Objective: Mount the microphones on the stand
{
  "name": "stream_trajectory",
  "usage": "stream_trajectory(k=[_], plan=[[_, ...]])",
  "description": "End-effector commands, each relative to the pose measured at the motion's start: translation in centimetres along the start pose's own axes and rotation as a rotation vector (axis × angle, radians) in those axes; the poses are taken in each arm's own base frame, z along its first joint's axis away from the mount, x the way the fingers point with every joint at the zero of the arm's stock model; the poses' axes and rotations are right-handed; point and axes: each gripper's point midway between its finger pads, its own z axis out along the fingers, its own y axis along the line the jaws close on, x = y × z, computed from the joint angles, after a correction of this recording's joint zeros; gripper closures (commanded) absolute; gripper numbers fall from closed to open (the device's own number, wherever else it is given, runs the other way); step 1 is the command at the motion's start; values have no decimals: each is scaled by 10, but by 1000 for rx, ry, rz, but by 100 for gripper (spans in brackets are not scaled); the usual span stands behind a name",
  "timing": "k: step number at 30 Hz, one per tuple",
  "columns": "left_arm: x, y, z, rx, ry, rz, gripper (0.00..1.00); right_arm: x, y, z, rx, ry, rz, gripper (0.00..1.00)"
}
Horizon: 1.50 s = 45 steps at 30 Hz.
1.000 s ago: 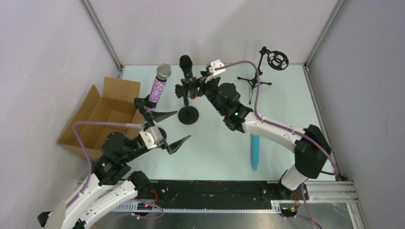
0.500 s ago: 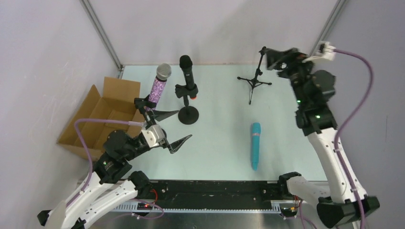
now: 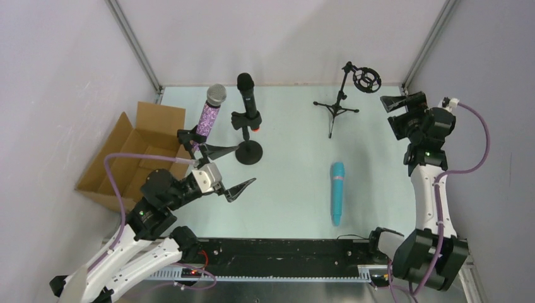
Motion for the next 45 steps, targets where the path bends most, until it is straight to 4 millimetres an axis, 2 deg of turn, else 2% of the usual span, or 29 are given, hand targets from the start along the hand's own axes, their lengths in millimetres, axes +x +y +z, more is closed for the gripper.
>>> stream_trajectory(k=[1,5,6,7,8,9,10,11,16,19,25,33,38,40,42,43,44,45], plan=[[-17,8,-1,-20,-35,41,0,-13,8,17,-114,-28,111,1],[-18,8,-1,-21,-38,43,0,-19,3,44,-153,-43,158,1],[-18,8,-2,-21,-38,44,0,-23,9,48,-191,-55,175,1],[-18,8,-2,-21,-39,45,0,-20,2,58,-182,-43,212,1],[-19,8,-2,-21,-39,45,0,-24,6,62,-210,-56,216,0],[-18,8,-2,-20,-38,46,0,-21,-1,72,-202,-46,250,1],[-19,8,-2,-20,-39,47,0,-24,3,74,-233,-56,251,1],[-19,8,-2,-18,-40,47,0,-21,-3,82,-229,-48,280,1],[-19,7,-2,-11,-39,45,0,-17,4,103,-283,-32,295,1],[-18,6,-1,-7,-36,45,0,-17,15,106,-329,-31,308,0],[-15,8,-1,-16,-24,50,0,-11,41,100,-379,-48,276,1],[-14,8,-2,-19,-20,55,0,1,38,128,-392,-21,323,1],[-13,7,-2,-11,-17,56,0,2,56,142,-423,-6,296,1],[-13,7,-1,-8,-19,57,0,4,60,146,-430,-1,298,7],[-13,7,-2,-13,-19,57,0,5,64,148,-445,3,306,21],[-13,8,-2,-16,-17,56,0,7,66,148,-454,9,320,33],[-12,8,-2,-18,-16,57,0,8,66,149,-465,14,325,40],[-13,8,-2,-19,-16,58,0,9,67,149,-471,21,340,50]])
